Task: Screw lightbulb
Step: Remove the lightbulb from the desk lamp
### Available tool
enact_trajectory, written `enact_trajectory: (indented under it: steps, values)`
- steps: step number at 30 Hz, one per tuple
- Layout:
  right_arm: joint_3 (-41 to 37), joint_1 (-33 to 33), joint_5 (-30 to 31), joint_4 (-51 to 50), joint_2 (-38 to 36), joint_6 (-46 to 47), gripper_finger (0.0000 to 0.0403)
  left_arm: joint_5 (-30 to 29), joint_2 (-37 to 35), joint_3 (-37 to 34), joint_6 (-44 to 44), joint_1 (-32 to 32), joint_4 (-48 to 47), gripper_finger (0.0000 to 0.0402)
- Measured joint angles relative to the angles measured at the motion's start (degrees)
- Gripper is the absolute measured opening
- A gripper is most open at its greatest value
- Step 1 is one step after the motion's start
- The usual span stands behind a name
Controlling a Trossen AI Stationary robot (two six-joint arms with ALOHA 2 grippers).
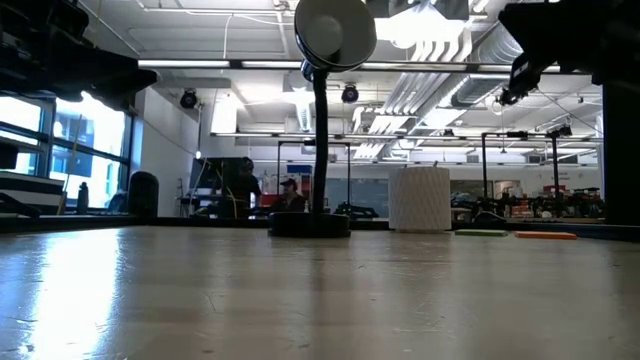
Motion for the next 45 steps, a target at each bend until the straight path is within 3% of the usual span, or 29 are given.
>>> enact_trajectory:
  steps: [5,8,13,15,18,22,27,31,40,45]
  values:
    - [0.0,3.1,4.2,15.5,9.3,-1.3,0.0032,0.0,0.0,0.0,0.0,0.0,0.0,0.0172]
    - [1.3,3.8,7.5,21.7,13.3,5.0,0.0032,0.0,0.0,0.0,0.0,0.0,0.0,0.0172]
    - [4.6,3.5,7.9,21.7,15.5,10.1,0.0032,0.0,0.0,0.0,-0.2,0.0,0.4,0.0172]
    - [6.1,3.0,8.8,21.8,15.4,8.2,0.0032,0.0,0.0,0.0,-1.8,0.0,1.1,0.0172]
    - [8.3,2.8,9.5,21.6,15.5,13.0,0.0032,0.0,0.0,0.0,-5.9,0.0,2.1,0.0172]
    - [12.0,2.8,12.8,20.3,16.4,8.1,0.0032,0.0,0.0,0.0,-11.5,0.0,4.7,0.0172]
    - [21.5,2.9,14.3,19.4,24.0,6.4,0.0032,-0.2,0.0,0.0,-11.5,0.0,5.6,0.0172]
    - [32.5,1.6,15.3,9.4,32.2,5.8,0.0032,-0.7,0.0,0.0,-12.1,0.0,5.9,0.0172]
    - [56.8,-1.8,15.3,-33.3,46.2,5.3,0.0032,-3.2,0.0,0.0,-14.5,0.0,5.8,0.0172]
    - [66.1,-2.0,14.7,-50.5,50.9,3.9,0.0032,-3.2,0.0,0.0,-14.5,0.0,5.6,0.0172]
